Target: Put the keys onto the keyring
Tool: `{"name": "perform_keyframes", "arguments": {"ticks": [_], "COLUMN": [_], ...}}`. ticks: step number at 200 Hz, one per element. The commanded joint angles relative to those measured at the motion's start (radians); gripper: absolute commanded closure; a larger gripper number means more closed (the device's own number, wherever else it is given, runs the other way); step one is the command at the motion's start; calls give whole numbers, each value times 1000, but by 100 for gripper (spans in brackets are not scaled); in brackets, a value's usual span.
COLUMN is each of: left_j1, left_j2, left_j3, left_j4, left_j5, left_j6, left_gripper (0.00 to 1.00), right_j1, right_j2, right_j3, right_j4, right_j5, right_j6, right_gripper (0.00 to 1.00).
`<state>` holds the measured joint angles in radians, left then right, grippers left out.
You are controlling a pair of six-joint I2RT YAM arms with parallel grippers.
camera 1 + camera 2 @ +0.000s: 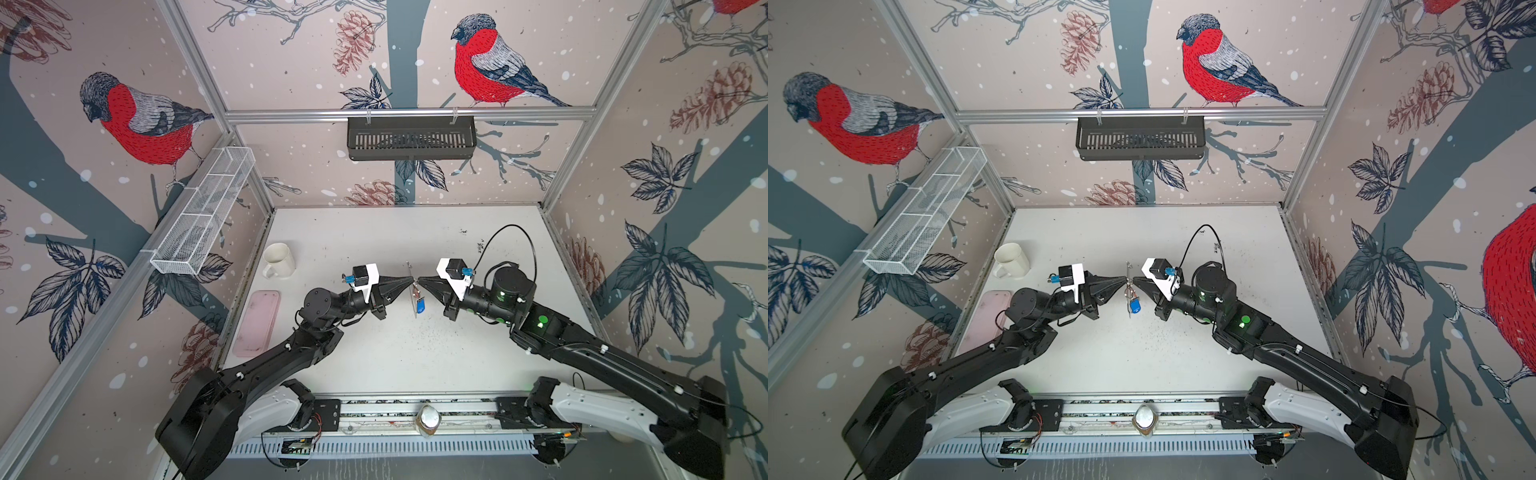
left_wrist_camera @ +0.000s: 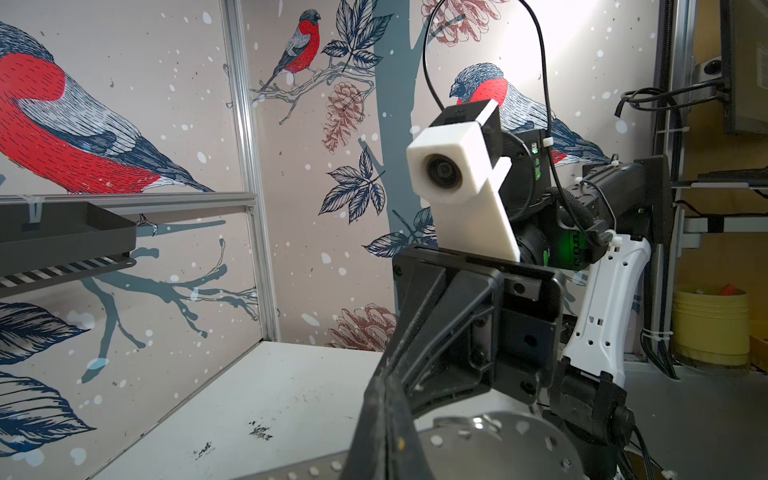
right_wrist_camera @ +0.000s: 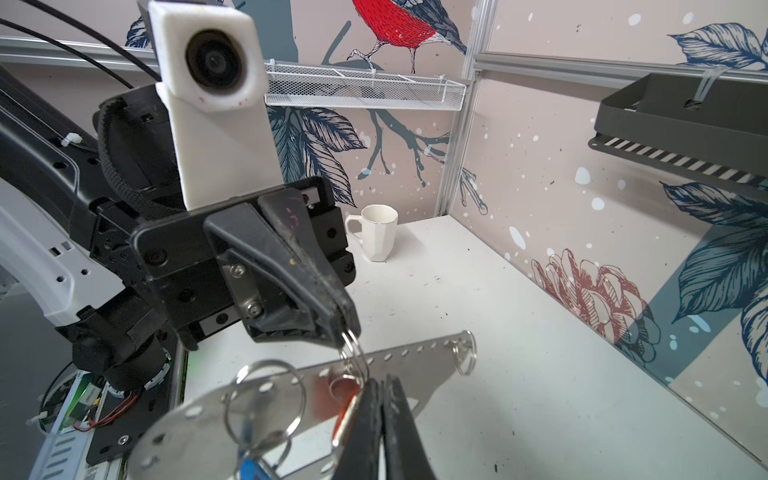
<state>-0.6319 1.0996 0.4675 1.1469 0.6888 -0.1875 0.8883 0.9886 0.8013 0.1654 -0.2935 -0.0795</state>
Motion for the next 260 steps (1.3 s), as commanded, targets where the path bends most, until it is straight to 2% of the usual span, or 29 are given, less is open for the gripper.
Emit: {"name": "perform_keyframes", "arguments": {"ticks": [1, 95, 155, 236, 260], "left_j1": [1, 1, 4, 17, 52], "left_j2": [-4, -5, -22, -6, 15], "left_j3": [0, -1, -7, 8, 6], "left_j4": [63, 76, 76, 58, 122], "left_j5": [23, 37, 34, 62, 96], "left_j6": [-11, -15, -12, -27, -89], "left_gripper": [100, 100, 100, 100, 100], "right_j1": [0, 1, -5, -19, -22], "right_j2": [5, 13, -18, -43, -44], "right_j3": [12, 12, -1, -19, -29], "right_j4": [17, 5, -9, 14, 37], "right_j5": [-46, -107, 28, 12, -12], "right_j6": [-13, -23, -8, 6, 12], "right_gripper": [92, 86, 85, 82, 82]}}
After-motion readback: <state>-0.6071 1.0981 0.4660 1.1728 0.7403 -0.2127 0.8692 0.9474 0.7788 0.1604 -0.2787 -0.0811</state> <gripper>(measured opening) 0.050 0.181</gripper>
